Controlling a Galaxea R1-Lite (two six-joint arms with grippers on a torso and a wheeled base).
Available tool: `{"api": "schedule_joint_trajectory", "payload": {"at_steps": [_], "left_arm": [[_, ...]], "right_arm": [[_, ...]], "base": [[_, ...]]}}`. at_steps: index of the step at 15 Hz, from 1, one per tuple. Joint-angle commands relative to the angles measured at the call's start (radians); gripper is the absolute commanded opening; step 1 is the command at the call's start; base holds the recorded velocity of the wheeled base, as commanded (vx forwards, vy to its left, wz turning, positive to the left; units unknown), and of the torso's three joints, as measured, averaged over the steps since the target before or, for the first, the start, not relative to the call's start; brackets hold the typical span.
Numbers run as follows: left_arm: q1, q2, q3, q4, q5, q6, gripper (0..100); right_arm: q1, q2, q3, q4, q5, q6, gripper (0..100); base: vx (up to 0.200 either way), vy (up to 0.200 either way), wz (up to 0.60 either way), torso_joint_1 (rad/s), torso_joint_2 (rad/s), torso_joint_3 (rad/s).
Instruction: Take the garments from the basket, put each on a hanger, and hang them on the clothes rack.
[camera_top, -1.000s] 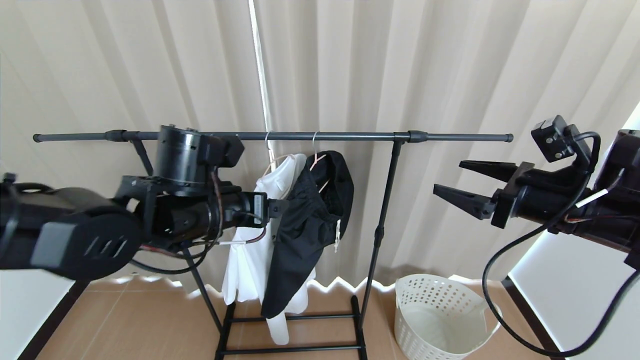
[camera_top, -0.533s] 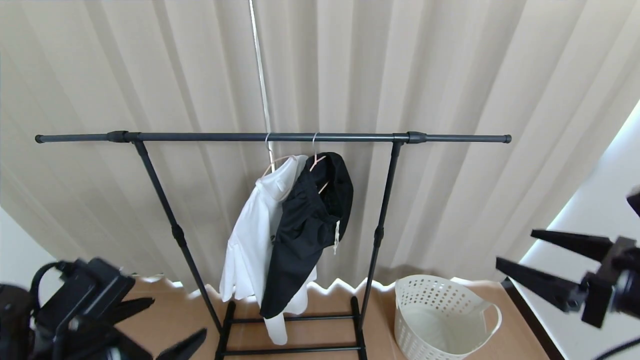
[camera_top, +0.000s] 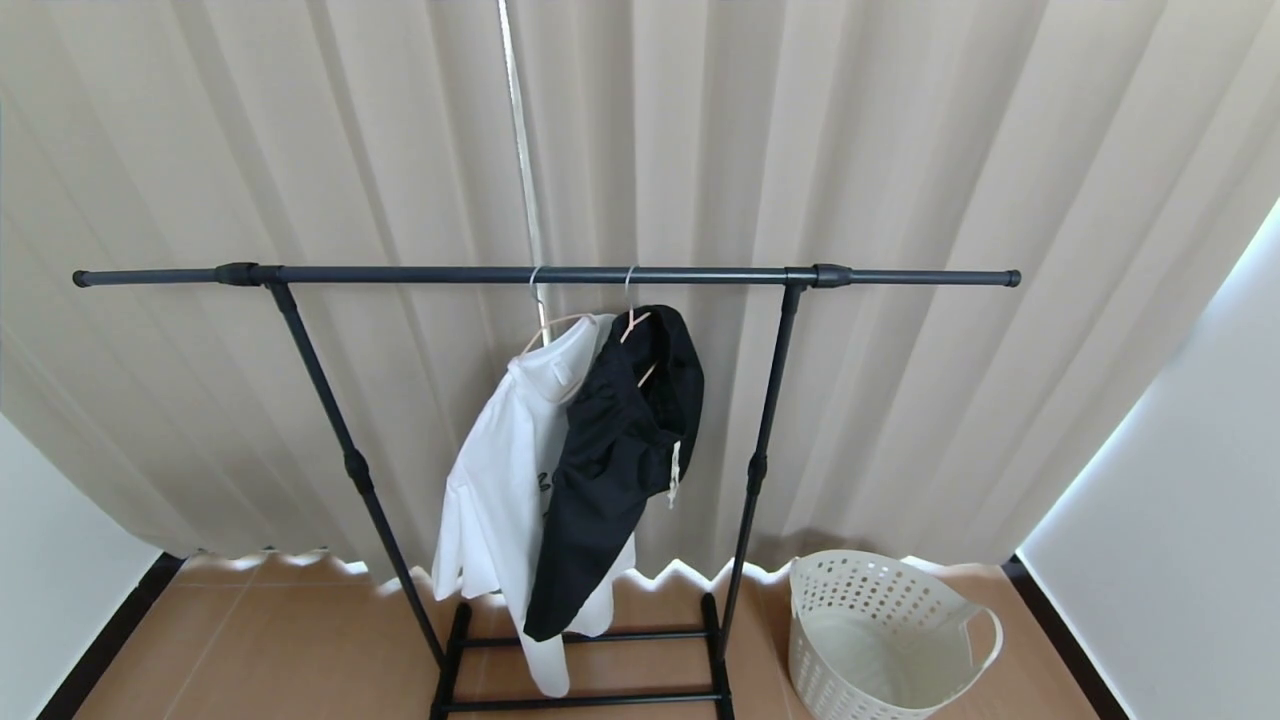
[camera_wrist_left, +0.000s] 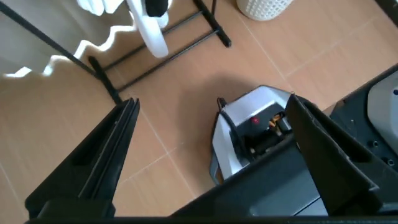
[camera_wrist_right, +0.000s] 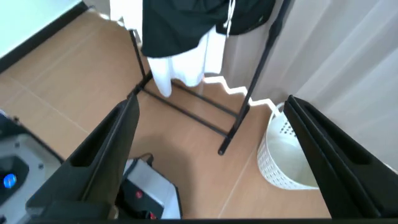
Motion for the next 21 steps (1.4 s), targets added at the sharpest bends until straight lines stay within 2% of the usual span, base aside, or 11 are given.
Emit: {"api": "schedule_joint_trajectory", "payload": {"at_steps": [1,2,3,4,6,7,8,11,13,16,21], "left_arm": [[0.155,-0.172,0.005,-0.002,0.026,-0.004,100],[0.159,-0.177,0.005,-0.002,0.026,-0.004,100],[0.293,-0.304,0.005,-0.002,0.026,-0.002,100],[0.337,-0.366,0.005,-0.002,0.023,-0.001,100],[0.36,-0.518,0.005,-0.002,0.022,-0.001,100],[0.36,-0.518,0.005,-0.002,0.022,-0.001,100],[0.38,-0.607,0.005,-0.002,0.019,-0.004,100],[0.38,-0.607,0.005,-0.003,0.019,-0.011,100],[0.38,-0.607,0.005,-0.005,0.017,-0.025,100],[0.38,-0.607,0.005,-0.005,0.019,-0.053,100],[0.38,-0.607,0.005,-0.005,0.019,-0.053,100]], "right_arm": [[-0.071,-0.177,0.012,0.042,-0.036,-0.013,100],[-0.074,-0.177,0.012,0.042,-0.038,-0.013,100],[-0.168,-0.212,0.012,0.042,-0.046,-0.015,100],[-0.212,-0.23,0.012,0.042,-0.046,-0.018,100],[-0.284,-0.292,0.012,0.042,-0.046,-0.019,100],[-0.284,-0.292,0.012,0.042,-0.046,-0.019,100],[-0.336,-0.339,0.015,0.036,-0.052,-0.016,100],[-0.284,-0.424,0.018,0.03,-0.079,0.0,100],[-0.284,-0.424,0.02,0.027,-0.081,0.051,100],[-0.284,-0.424,0.018,0.027,-0.072,0.054,100],[-0.284,-0.424,0.018,0.027,-0.067,0.073,100]], "base": [[0.0,0.0,0.0,0.0,0.0,0.0],[0.0,0.0,0.0,0.0,0.0,0.0],[0.0,0.0,0.0,0.0,0.0,0.0],[0.0,0.0,0.0,0.0,0.0,0.0],[0.0,0.0,0.0,0.0,0.0,0.0],[0.0,0.0,0.0,0.0,0.0,0.0],[0.0,0.0,0.0,0.0,0.0,0.0],[0.0,0.0,0.0,0.0,0.0,0.0],[0.0,0.0,0.0,0.0,0.0,0.0],[0.0,0.0,0.0,0.0,0.0,0.0],[0.0,0.0,0.0,0.0,0.0,0.0]]}}
